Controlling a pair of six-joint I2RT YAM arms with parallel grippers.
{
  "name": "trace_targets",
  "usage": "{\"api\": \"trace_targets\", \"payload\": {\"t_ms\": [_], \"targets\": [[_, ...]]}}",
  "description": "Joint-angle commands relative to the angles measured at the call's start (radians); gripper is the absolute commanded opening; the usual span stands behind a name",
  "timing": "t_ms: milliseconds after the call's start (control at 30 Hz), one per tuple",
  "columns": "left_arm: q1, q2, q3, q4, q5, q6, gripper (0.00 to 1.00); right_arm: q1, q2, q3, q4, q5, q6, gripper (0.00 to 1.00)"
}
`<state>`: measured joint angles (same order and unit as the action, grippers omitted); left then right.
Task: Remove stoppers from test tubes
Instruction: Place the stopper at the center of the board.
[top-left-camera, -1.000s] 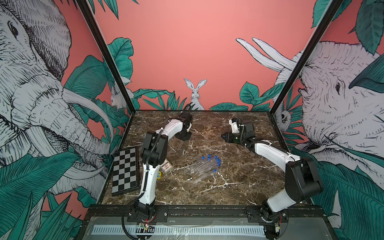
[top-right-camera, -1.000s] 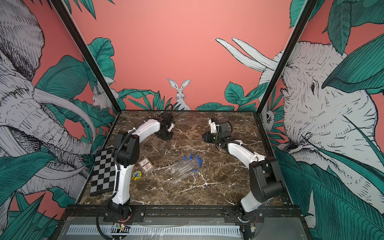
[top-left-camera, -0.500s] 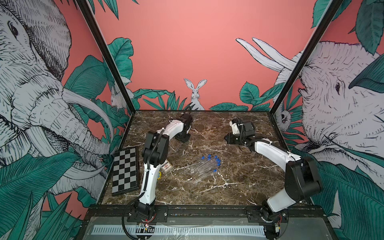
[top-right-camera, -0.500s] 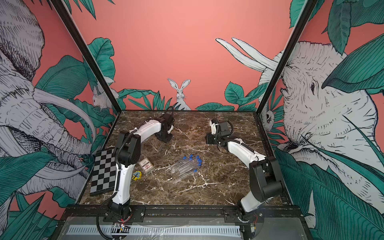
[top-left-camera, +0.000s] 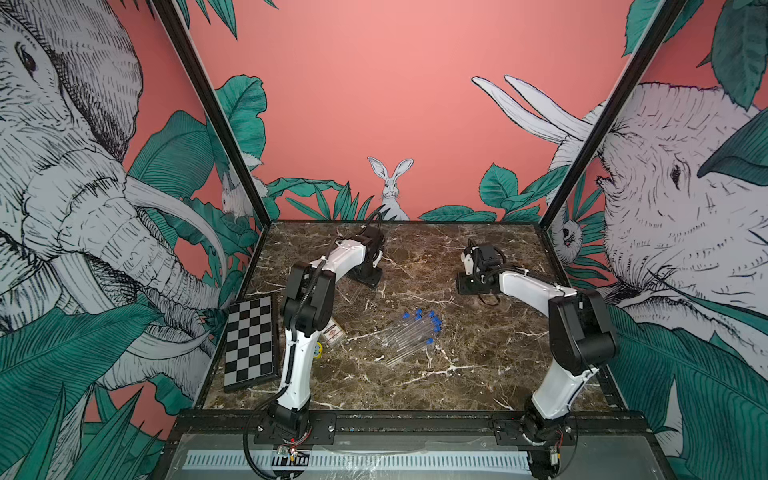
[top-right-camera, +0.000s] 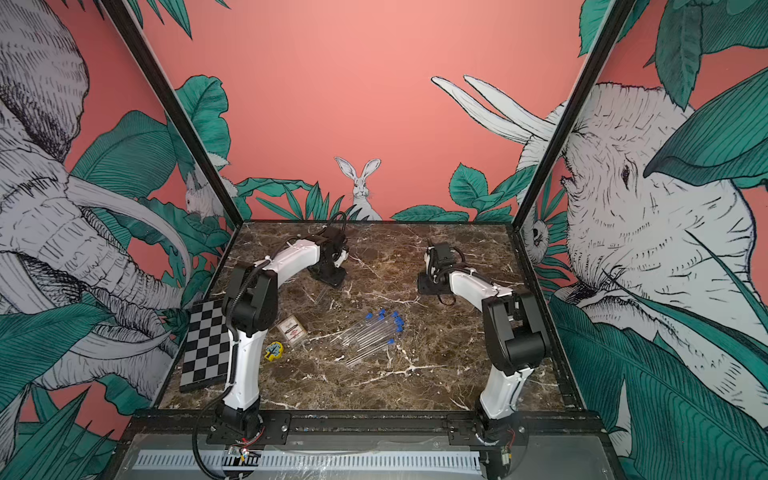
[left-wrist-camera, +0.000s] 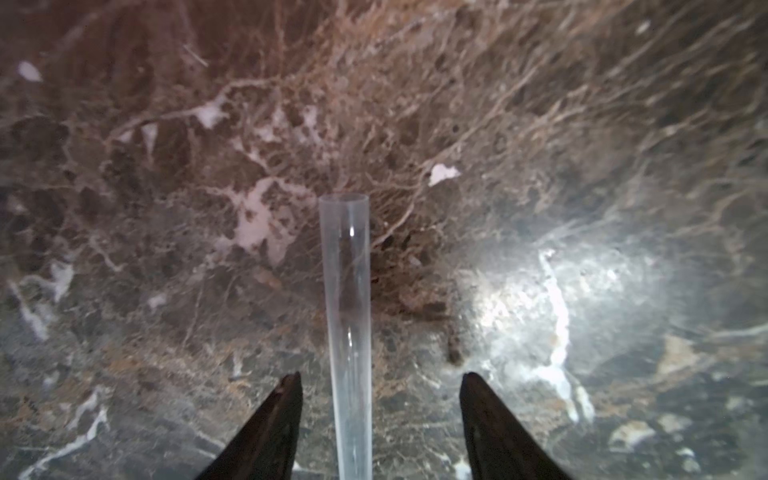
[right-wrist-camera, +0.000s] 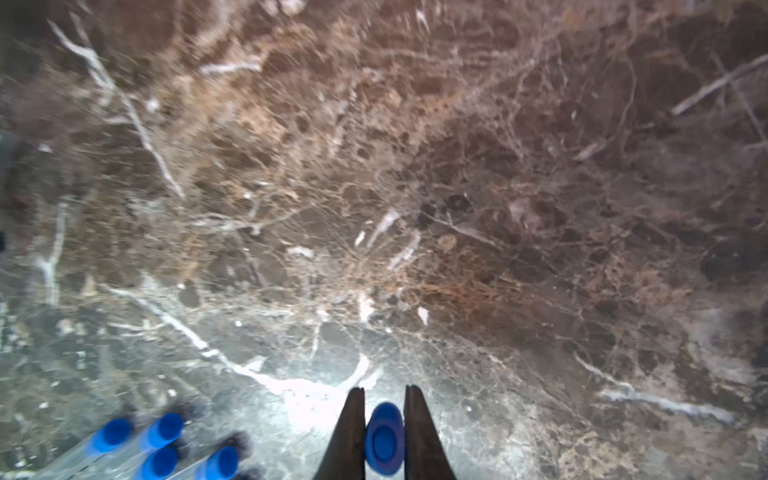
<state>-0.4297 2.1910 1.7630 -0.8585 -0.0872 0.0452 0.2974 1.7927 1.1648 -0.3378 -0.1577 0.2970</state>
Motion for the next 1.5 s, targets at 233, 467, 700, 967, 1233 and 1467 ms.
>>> {"api": "trace_targets", "payload": {"t_ms": [233,467,700,967,1233,1467], "targets": [[-0.004,-0.216,-0.099,0.010,-0.012,0.013,0.77,-0.005,0.106,0.089,-0.077,0.072,-0.047,0.12],[-0.019,-0.351,-0.209,0.064,0.065,0.037,0.78,-0.006,0.135,0.087,-0.079,0.117,-0.044,0.18],[-0.055,-0.422,-0.279,0.102,0.132,0.034,0.78,-0.005,0.144,0.070,-0.071,0.142,-0.037,0.26],[-0.111,-0.406,-0.292,0.080,0.127,0.037,0.77,-0.006,0.102,0.051,-0.061,0.158,-0.036,0.33],[-0.150,-0.398,-0.356,0.098,0.178,0.015,0.73,-0.007,0.009,0.033,-0.064,0.142,-0.029,0.45],[-0.191,-0.376,-0.374,0.116,0.175,-0.001,0.69,-0.004,-0.131,-0.053,-0.059,0.084,-0.018,0.55]]}}
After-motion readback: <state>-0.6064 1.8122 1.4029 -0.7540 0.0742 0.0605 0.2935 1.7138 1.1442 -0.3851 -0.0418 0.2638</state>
